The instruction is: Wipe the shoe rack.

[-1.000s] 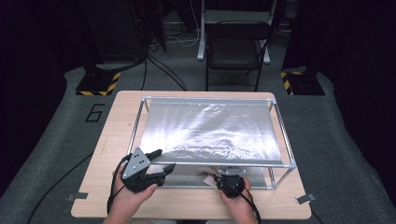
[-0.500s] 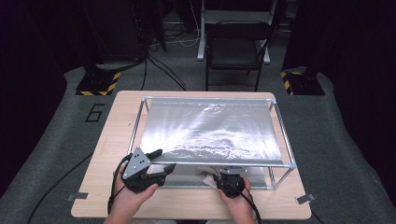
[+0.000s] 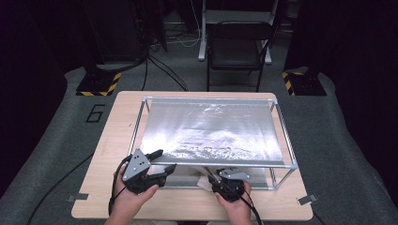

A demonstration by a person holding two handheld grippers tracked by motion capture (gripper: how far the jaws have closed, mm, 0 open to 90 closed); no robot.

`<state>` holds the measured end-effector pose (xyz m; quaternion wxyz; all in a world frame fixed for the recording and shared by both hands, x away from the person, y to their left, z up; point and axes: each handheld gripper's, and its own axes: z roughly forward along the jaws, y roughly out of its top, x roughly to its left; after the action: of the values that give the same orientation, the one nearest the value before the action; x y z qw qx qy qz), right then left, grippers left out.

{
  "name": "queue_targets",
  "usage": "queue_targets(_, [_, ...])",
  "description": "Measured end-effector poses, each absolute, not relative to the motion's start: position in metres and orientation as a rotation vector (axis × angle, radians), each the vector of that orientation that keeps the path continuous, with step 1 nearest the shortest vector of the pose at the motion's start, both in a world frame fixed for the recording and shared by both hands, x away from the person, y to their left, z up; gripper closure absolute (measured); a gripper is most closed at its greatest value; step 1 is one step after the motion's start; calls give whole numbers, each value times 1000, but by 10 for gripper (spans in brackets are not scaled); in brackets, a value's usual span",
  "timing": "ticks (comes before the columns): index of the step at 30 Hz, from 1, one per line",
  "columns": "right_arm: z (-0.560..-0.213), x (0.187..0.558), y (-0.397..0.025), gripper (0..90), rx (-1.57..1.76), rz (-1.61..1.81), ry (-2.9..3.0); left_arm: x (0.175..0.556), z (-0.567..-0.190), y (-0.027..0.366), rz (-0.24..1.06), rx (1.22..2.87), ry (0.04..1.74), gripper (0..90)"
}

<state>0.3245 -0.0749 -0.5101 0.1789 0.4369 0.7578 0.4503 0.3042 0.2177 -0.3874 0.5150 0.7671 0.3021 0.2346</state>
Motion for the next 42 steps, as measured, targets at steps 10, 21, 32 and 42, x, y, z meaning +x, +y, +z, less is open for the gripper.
queue_targets(10, [-499, 311, -97, 530, 1221, 1255, 2094, 286, -363, 220, 502, 1826, 708, 390])
queue_targets(21, [-506, 313, -116, 629, 1288, 1222, 2111, 267, -383, 215, 469, 1846, 669, 441])
queue_targets(32, [-519, 321, -97, 793, 1232, 1210, 2209, 274, -412, 216, 473, 1854, 704, 454])
queue_targets(42, [-514, 319, -81, 693, 1217, 1274, 2214, 281, -433, 212, 467, 1872, 731, 463])
